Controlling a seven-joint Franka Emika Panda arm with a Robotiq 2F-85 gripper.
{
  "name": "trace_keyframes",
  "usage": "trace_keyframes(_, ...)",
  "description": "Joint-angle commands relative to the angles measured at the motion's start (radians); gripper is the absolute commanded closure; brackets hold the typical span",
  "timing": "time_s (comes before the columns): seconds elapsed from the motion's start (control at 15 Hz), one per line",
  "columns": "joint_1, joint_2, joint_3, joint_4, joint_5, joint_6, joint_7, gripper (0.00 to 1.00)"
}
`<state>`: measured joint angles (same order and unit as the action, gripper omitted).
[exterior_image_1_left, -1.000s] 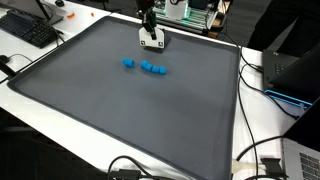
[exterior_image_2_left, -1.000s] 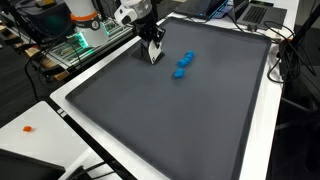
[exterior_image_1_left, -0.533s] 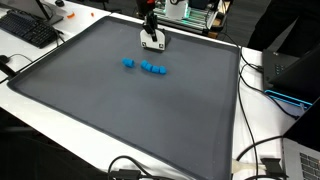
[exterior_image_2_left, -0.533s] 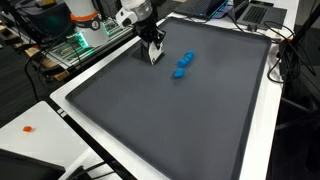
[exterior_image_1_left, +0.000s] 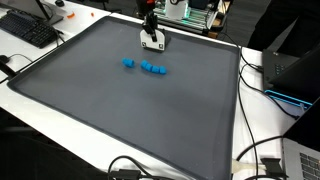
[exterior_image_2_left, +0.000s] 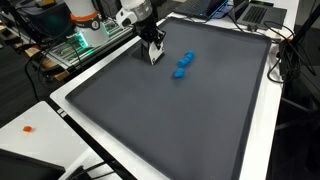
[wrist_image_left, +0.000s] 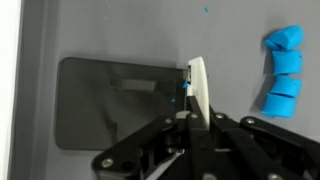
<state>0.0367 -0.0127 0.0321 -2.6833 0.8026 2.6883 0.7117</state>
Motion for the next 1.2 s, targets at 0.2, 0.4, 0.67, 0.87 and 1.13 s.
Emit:
trace_keyframes(0.2, 0.014, 0.032, 0.017, -0.015, 0.017, 0.025, 0.007, 0.99)
trace_keyframes(0.4, 0.014, 0.035, 0.021, -0.024, -0.004, 0.041, 0.035, 0.99)
trace_keyframes(0.67, 0.019, 0.036, 0.029, -0.034, -0.005, 0.057, 0.059, 0.99)
trace_keyframes(0.87, 0.016, 0.032, 0.027, -0.036, -0.004, 0.066, 0.074, 0.99)
trace_keyframes(1.13, 0.008, 0.023, 0.018, -0.035, -0.017, 0.039, 0.088, 0.55)
